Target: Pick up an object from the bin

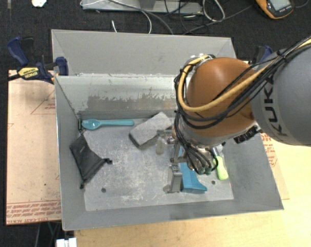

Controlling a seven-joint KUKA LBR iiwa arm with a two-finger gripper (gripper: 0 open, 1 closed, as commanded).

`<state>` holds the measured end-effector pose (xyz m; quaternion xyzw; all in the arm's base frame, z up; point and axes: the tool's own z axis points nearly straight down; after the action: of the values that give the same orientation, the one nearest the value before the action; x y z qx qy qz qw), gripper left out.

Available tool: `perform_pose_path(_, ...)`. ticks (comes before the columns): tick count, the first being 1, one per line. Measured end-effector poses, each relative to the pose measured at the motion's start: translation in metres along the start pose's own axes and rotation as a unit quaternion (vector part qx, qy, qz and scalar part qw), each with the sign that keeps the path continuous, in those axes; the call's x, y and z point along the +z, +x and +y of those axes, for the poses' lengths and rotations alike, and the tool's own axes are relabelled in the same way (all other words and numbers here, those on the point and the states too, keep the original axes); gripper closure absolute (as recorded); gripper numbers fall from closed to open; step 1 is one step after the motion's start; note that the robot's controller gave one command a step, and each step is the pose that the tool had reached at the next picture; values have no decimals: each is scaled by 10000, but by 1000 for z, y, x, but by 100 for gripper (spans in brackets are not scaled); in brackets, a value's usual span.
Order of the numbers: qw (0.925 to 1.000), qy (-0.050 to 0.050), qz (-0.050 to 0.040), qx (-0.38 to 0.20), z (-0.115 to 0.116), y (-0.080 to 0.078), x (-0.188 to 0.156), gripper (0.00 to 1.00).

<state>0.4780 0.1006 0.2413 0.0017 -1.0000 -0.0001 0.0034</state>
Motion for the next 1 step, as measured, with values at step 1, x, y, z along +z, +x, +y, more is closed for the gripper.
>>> perform_pose_path(1, 10000, -5, -35, 18, -1, -1, -3, 0)
